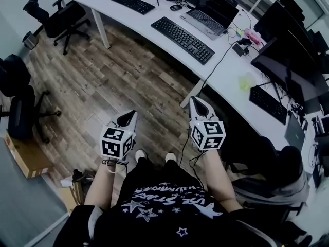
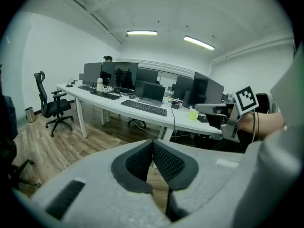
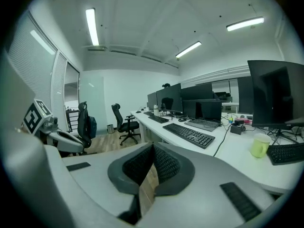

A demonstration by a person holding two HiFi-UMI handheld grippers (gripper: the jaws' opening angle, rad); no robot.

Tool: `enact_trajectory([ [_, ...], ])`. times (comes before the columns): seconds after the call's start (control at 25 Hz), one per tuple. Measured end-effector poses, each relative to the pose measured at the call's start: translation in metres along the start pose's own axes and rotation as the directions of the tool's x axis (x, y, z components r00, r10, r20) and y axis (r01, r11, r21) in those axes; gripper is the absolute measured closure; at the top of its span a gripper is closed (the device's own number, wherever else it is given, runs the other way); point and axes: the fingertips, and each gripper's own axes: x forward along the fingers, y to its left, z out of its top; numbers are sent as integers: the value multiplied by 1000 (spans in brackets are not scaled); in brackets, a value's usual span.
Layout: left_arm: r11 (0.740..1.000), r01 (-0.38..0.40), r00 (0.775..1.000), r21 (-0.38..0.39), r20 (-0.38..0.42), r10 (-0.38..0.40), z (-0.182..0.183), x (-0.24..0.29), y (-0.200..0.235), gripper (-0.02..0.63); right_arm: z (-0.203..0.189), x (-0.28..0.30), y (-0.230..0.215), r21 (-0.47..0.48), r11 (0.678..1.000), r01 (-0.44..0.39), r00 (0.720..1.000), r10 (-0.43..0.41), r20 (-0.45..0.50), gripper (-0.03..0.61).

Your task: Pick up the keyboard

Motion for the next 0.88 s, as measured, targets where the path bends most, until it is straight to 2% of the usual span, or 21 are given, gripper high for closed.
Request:
enact_trajectory([
  [0.16, 998, 7, 997, 59, 79, -12, 16, -19, 22, 591, 15, 6, 21, 58, 998, -5, 997, 1, 79, 574],
  [0.32, 992, -25, 988, 120, 156, 6, 26, -38, 45, 573, 24, 13, 39, 67, 997, 24, 994, -31, 107, 569],
  [0.36, 991, -26, 986, 135, 166, 3, 27, -41, 50, 508, 25, 14, 44, 67, 998, 21, 993, -28, 112, 524],
  [0.4, 989, -25, 985, 149, 174, -1, 29, -43, 55, 400, 27, 16, 48, 69, 997, 18, 993, -26, 116, 465],
  [0.44, 987, -28, 983, 160, 182, -2, 32, -46, 59, 362, 29, 18, 52, 70, 997, 19, 993, -27, 119, 442],
  [0.48, 985, -34, 981, 168, 193, 1, 35, -49, 64, 349, 29, 19, 55, 69, 997, 22, 993, -30, 118, 421],
  [0.72, 987, -52, 969, 153, 247, 13, 41, -55, 88, 243, 17, 28, 55, 92, 993, 75, 994, -81, 72, 198],
  [0.88, 989, -35, 975, 142, 222, 3, 34, -44, 89, 208, 11, 35, 47, 89, 992, 95, 995, -98, 32, 144],
])
